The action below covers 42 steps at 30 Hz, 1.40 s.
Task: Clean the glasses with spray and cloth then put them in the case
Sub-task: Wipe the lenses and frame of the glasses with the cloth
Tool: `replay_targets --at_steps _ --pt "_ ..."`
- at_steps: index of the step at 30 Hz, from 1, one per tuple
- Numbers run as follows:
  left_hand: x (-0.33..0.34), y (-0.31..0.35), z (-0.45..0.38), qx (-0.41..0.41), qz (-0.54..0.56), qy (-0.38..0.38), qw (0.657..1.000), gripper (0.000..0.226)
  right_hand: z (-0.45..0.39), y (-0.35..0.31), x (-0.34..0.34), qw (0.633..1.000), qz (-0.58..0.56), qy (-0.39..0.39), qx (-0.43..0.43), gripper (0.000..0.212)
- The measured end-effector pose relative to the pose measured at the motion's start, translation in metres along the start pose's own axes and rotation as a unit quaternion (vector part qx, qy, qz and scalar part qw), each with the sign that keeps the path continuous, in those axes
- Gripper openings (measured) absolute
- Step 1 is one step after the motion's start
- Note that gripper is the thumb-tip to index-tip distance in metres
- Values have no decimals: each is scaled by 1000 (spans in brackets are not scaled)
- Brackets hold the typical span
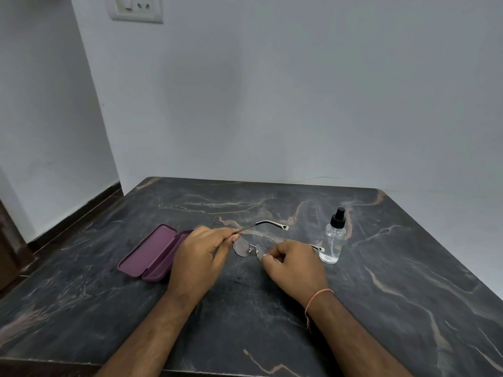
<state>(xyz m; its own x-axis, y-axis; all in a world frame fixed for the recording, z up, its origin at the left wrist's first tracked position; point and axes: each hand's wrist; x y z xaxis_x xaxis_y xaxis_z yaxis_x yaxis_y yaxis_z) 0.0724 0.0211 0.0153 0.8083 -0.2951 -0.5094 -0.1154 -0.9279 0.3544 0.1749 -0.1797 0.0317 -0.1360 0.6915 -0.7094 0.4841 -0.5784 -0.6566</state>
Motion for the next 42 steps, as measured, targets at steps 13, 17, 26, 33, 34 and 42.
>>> replay_targets --at_steps 13,17,26,33,34,42 --pt "-2 4 0 -1 18 -1 1000 27 -3 3 5 998 21 12 -62 25" --pt "-3 5 -1 -8 4 4 1000 24 -3 3 4 998 42 11 -38 26" --pt "1 1 -1 9 28 2 1000 23 -8 10 8 996 80 27 -41 31" --pt "2 1 -1 6 29 3 1000 28 -5 6 4 998 -16 25 -56 21" --pt "2 1 0 7 27 3 1000 27 -4 5 4 998 -25 27 -59 19" --pt "-1 3 -1 11 10 5 1000 21 -5 8 8 996 49 54 -60 24"
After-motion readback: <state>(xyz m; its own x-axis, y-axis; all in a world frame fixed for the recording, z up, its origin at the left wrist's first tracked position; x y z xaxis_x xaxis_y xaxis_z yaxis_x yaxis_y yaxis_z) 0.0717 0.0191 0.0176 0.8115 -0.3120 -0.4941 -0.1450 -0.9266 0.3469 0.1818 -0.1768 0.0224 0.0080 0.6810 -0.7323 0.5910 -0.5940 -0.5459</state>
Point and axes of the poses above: each hand's wrist, its own z-axis away from the middle knuckle, its own x-axis out of the palm, y = z × x, and after that the axes turned 4 degrees about -z, right-handed
